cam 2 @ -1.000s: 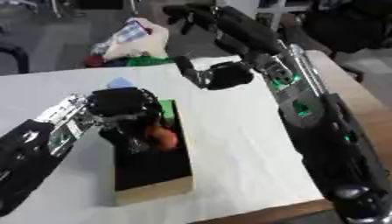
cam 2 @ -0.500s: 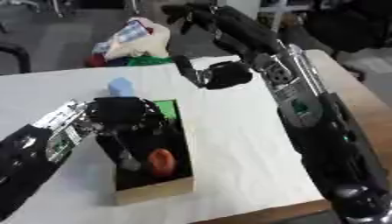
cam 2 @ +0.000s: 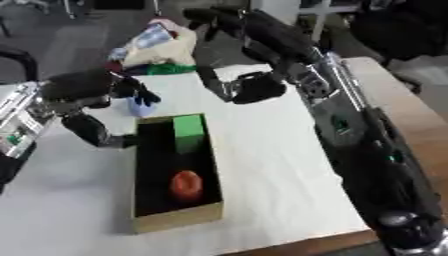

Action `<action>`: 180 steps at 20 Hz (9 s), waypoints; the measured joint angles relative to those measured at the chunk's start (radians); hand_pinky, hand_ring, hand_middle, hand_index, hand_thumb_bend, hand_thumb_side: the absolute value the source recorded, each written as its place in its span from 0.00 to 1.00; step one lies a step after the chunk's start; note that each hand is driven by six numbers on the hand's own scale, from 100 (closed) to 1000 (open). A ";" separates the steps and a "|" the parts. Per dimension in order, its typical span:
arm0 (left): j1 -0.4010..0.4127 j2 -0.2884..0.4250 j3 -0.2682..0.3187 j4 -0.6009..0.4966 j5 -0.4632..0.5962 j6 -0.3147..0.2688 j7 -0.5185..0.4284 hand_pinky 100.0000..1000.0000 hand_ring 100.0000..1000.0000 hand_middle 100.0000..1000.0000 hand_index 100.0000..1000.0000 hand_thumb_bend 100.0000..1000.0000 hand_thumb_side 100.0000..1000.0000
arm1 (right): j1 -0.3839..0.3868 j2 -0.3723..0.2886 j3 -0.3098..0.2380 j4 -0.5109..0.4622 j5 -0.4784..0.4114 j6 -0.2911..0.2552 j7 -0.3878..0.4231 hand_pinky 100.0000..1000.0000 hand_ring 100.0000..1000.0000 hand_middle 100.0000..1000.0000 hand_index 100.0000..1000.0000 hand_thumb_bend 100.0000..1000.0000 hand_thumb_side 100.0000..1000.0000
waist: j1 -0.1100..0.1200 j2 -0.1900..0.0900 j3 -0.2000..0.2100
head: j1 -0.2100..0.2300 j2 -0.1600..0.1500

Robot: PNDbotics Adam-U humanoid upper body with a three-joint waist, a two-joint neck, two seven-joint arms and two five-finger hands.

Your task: Pick up objects on the table and place them in the box.

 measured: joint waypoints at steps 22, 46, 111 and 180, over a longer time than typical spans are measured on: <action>-0.132 -0.150 0.381 0.421 -0.596 0.547 0.227 0.66 0.57 0.65 0.94 0.25 0.98 | -0.015 0.017 0.016 0.003 -0.010 -0.008 0.016 0.79 0.67 0.78 1.00 0.00 0.56 | 0.003 0.021 -0.064 | 0.037 -0.009; -0.133 -0.149 0.403 0.470 -0.595 0.660 0.346 0.63 0.54 0.61 0.93 0.25 1.00 | -0.018 0.017 0.018 0.009 -0.032 -0.009 0.018 0.79 0.66 0.77 1.00 0.00 0.62 | 0.008 0.079 -0.067 | 0.044 -0.035; -0.113 -0.141 0.361 0.403 -0.378 0.498 0.469 0.58 0.46 0.45 0.83 0.00 0.35 | 0.000 0.016 0.000 0.021 -0.034 -0.014 0.013 0.79 0.66 0.77 1.00 0.00 0.60 | 0.006 0.049 -0.060 | 0.018 -0.033; -0.114 -0.123 0.368 0.434 -0.479 0.455 0.374 0.71 0.60 0.61 1.00 0.29 0.72 | -0.008 0.007 -0.006 0.022 -0.047 -0.011 0.010 0.79 0.65 0.77 1.00 0.00 0.64 | 0.006 0.101 -0.073 | 0.002 -0.031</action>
